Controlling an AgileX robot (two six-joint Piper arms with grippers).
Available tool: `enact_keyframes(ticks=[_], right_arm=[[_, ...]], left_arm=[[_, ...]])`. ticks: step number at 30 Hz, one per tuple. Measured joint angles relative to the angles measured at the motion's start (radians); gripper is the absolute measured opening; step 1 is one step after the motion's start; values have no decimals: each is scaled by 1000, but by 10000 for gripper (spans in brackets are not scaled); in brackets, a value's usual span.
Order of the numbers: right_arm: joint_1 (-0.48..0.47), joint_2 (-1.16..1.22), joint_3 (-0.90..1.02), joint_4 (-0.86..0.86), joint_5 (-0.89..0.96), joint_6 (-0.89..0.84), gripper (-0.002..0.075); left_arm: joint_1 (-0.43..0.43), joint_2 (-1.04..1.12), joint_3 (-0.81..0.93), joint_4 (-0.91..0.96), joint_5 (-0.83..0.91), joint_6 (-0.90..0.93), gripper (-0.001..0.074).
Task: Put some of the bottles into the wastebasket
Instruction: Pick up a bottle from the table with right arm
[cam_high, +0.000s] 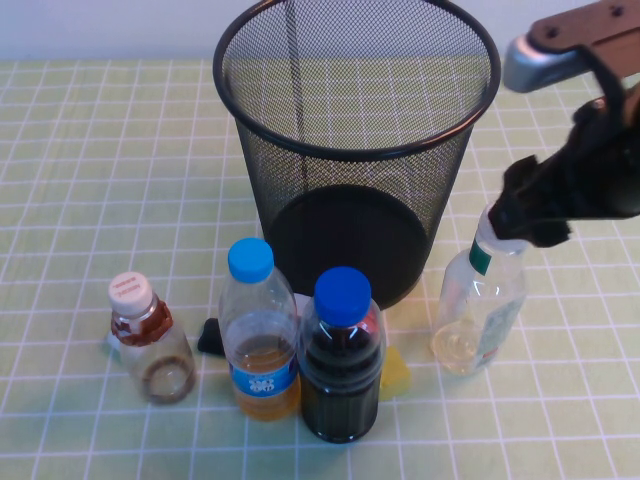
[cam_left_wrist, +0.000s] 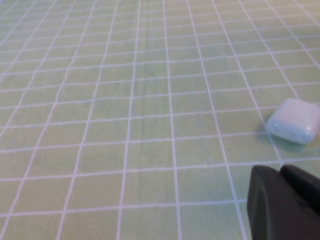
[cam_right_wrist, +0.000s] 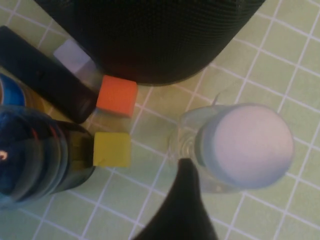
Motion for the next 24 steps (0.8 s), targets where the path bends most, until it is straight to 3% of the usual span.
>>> enact_keyframes(ticks=[6, 9, 13, 18, 24], right_arm=[[0, 98, 0, 4, -55, 2, 557], [0, 139, 0, 6, -60, 2, 518], [0, 157, 0, 8, -60, 10, 352], [3, 134, -17, -34, -46, 43, 345], [2, 55, -103, -214, 45, 134, 345]], left_arm=[[0, 0, 0, 0, 0, 0, 1], [0, 0, 0, 0, 0, 0, 1], [0, 0, 0, 0, 0, 0, 1], [0, 0, 0, 0, 0, 0, 1], [0, 0, 0, 0, 0, 0, 1]])
